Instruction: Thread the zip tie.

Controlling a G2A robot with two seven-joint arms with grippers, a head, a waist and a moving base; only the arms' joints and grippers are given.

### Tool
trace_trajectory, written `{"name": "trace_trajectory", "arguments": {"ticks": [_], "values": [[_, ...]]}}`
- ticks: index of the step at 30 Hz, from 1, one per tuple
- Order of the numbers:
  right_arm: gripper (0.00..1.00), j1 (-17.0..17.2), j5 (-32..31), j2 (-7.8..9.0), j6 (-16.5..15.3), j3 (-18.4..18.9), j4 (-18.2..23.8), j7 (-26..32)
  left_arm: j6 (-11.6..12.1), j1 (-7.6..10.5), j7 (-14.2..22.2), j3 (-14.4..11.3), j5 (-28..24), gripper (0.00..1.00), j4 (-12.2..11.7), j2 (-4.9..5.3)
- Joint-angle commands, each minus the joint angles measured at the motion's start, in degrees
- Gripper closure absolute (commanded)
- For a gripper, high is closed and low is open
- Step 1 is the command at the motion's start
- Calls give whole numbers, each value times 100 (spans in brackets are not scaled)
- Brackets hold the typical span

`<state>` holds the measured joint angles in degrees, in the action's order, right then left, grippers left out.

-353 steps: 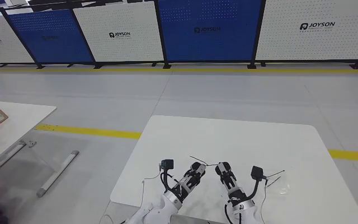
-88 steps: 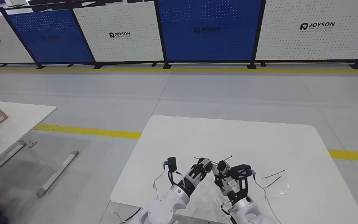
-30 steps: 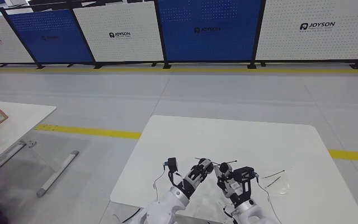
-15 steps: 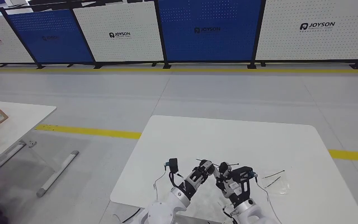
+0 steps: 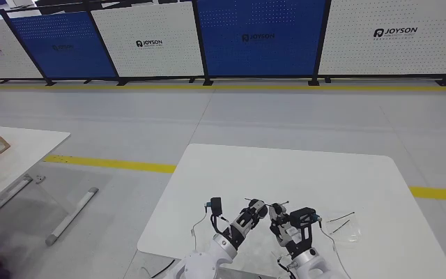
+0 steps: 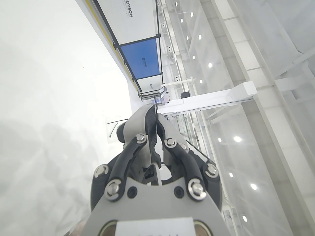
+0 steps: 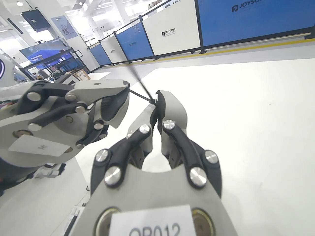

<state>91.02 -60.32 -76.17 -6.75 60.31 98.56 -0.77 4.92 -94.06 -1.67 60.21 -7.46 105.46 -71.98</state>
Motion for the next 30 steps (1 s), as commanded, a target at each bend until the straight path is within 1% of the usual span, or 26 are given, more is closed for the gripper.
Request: {"name": "trace_trajectory", "arguments": {"ticks": [1,5,13,16,30], "values": [[100,0,-1,0,5,0,2,-9,1,-5,-6,-3,11,100,0,0],[100,9,2,2,11,0,10,-18,62,-22,-1,-6,-9,100,6,-1],[100,-15,-89,0,52,-66,-26,87,380,-72,129,2,-105,100,30,5],[100,-23,-99,-1,55,-81,-34,91,454,-91,163,10,-115,100,41,9],[100,-53,-171,-1,70,-135,-64,165,680,-182,257,59,-266,100,163,23]]}}
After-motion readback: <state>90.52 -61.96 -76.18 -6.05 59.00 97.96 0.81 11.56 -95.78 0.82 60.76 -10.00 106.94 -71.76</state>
